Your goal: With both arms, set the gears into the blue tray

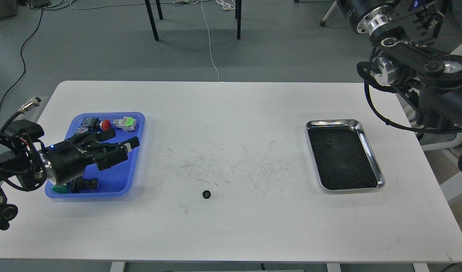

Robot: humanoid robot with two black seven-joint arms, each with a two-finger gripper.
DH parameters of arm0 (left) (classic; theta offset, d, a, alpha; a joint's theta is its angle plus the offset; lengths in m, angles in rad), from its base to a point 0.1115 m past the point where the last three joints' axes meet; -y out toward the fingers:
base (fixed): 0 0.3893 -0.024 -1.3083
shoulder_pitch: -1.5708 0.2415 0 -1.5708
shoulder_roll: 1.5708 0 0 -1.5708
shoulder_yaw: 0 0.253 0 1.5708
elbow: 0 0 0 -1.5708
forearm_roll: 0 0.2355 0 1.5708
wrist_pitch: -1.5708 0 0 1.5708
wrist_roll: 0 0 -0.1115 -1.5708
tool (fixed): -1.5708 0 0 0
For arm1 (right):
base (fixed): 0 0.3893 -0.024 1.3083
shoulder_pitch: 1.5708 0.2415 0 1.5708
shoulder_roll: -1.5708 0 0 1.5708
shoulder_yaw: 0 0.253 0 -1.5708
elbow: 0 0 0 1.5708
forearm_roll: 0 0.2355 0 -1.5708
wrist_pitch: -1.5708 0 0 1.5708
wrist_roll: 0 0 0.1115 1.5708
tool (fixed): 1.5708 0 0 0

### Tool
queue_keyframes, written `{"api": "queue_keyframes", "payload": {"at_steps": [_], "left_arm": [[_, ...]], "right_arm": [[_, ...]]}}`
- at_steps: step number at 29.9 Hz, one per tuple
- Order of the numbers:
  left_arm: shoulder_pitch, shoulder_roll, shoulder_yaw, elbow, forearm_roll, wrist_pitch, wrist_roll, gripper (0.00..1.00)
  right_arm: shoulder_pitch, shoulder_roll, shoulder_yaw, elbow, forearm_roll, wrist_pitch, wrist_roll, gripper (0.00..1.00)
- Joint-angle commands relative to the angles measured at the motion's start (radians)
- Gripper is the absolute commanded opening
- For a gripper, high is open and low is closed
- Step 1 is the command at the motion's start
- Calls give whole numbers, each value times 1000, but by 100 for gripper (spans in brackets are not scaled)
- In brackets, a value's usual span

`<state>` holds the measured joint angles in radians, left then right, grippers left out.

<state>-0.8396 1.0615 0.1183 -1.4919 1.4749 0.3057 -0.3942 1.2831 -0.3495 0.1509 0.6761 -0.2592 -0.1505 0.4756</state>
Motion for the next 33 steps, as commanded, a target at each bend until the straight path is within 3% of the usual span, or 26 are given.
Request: {"api": "queue_keyframes", "payload": {"at_steps": [1,9,21,33], "left_arm": [[4,-18,26,-2,105,16,0,98],[4,-89,60,1,286,19,-3,96],[-26,-262,106,44,295,-7,-8,95],[-26,-419,129,157,295,9,-11,78]], "right_arm": [[-1,3,-34,17,0,0,0,87],[8,7,-85,36,-2,0,0,88],[1,0,-86,33,3,0,0,88],[-1,-2,-96,33,3,0,0,88]]}}
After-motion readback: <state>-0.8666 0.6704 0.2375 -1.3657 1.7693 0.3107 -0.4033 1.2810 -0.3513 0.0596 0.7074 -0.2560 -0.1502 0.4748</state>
